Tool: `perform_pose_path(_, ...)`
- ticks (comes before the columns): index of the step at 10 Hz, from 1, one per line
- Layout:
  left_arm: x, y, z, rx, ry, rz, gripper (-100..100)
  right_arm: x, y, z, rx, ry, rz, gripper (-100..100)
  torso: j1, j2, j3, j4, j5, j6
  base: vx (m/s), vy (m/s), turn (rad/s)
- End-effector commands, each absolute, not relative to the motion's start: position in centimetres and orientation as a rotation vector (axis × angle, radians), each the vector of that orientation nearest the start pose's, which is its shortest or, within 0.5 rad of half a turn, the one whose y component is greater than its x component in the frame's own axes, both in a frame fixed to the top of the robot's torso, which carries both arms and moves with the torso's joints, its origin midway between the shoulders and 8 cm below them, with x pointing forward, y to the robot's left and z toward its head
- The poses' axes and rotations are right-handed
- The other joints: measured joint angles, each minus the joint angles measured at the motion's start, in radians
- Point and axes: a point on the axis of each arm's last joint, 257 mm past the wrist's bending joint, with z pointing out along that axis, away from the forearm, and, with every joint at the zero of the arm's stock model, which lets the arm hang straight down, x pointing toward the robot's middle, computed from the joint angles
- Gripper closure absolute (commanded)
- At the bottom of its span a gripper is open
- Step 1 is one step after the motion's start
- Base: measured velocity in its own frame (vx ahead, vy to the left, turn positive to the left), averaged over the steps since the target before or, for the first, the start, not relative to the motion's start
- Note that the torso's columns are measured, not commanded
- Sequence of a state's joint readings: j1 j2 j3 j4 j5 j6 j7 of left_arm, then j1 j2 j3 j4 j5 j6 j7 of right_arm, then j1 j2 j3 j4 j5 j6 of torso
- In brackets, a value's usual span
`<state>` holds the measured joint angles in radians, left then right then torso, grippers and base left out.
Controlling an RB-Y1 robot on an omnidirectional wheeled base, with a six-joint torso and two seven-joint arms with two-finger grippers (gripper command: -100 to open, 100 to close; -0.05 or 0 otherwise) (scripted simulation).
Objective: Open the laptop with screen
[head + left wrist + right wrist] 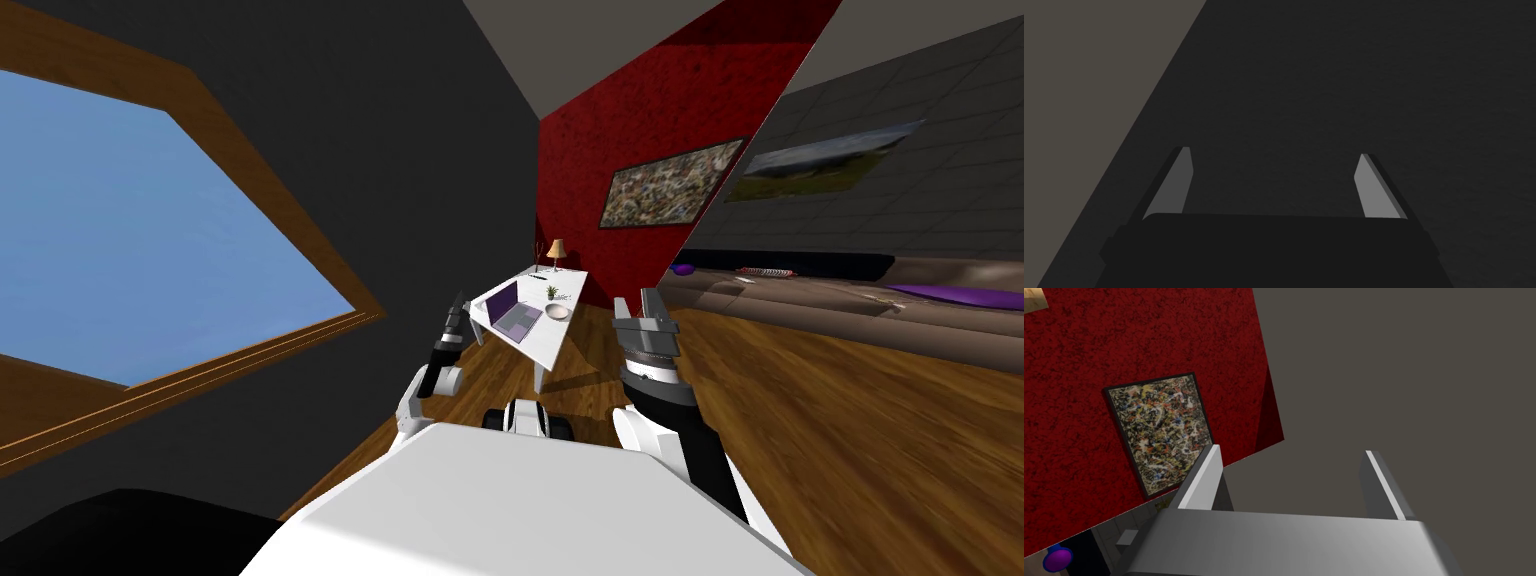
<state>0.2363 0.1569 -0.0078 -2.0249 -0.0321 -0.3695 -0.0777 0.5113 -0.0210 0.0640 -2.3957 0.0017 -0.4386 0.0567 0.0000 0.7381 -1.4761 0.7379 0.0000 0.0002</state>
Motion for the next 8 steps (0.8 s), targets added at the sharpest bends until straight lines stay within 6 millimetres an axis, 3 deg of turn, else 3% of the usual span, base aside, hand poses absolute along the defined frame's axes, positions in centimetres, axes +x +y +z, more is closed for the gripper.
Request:
perform_pose_path(1,45.5,24.5,-4.0,-0.599,0.931,-1.212,-100,33.2,-25.4,5.9,0.595,0.613,1.32,0,0.0,0.0,0.0,0.0,0.0,-0.001,-0.026,0.033,-0.082)
perform_pose_path(8,49.5,23.9,-8.1,-0.638,1.037,-1.174,-100,33.2,-25.4,5.9,0.595,0.613,1.32,0,0.001,0.0,0.0,0.0,0.0,0.0,-0.024,0.035,-0.083)
